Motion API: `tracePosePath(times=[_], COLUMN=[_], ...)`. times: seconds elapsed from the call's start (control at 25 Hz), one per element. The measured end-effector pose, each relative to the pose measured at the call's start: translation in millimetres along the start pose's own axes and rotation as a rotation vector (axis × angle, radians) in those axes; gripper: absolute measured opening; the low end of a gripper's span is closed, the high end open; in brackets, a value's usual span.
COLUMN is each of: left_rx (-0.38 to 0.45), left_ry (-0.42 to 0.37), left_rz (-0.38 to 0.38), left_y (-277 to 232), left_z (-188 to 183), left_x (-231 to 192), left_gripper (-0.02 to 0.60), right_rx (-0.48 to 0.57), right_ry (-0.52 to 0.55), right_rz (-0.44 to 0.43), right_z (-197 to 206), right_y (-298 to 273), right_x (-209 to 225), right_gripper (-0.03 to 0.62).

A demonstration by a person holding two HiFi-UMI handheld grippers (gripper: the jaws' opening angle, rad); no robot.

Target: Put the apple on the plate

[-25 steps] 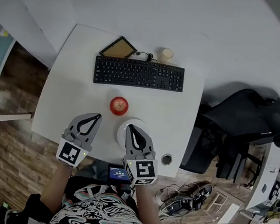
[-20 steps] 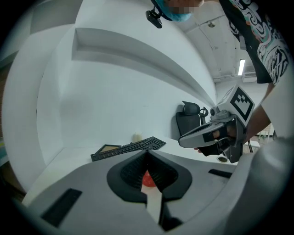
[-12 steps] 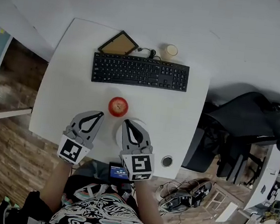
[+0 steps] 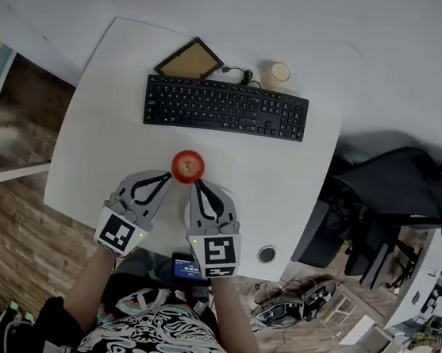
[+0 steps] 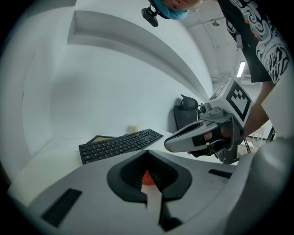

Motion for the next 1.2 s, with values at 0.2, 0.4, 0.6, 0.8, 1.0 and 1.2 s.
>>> tracePosePath(times=[0.2,0.4,0.6,0.8,1.0,1.2], left_rx=[0.006,-0.025,-0.004,-0.006,-0.007,0.010], left_ry=[-0.017,0.039,0.028,0.054,0.059,0.063], left_rz=[0.012,0.023,0.048,0.052,0.046,0.043], left_y=[-7.9,-13.7,-15.4,-14.6,-14.3,-14.3], left_z=[3.2,11.5,8.9,9.6,11.5,11.0], left_x=[-4.0,-8.3,-10.8,-13.4,-16.9,-20.5], left_gripper=[0.014,0.014,0.015,0.017,0.017,0.017], right_rx=[-0.020,-0.043,-0.053,-0.078,-0.079,-0.088], right_ry=[0.001,0.005,0.005,0.006,0.028,0.050], right_rz=[-0.024,-0.030,-0.037,-0.045,-0.011,-0.011], right_z=[0.9,2.3,-0.3,1.0,-0.8,-2.1], right_y=[-10.6,-19.9,-27.1,-32.7,-35.5,-38.6], right_x=[-0.2,0.6,-0.8,-2.5,0.5,-0.3], right_gripper=[0.029,0.031,0.037,0.058,0.058,0.058])
Point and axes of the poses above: the fingertips, and each gripper's own axes: y backward along the fingers, x to its right, z out of its underside, the point moved 5 cm from there along y, backward along the fingers, and after that the axes turned 3 degrees about z, right-handed, at the moved point
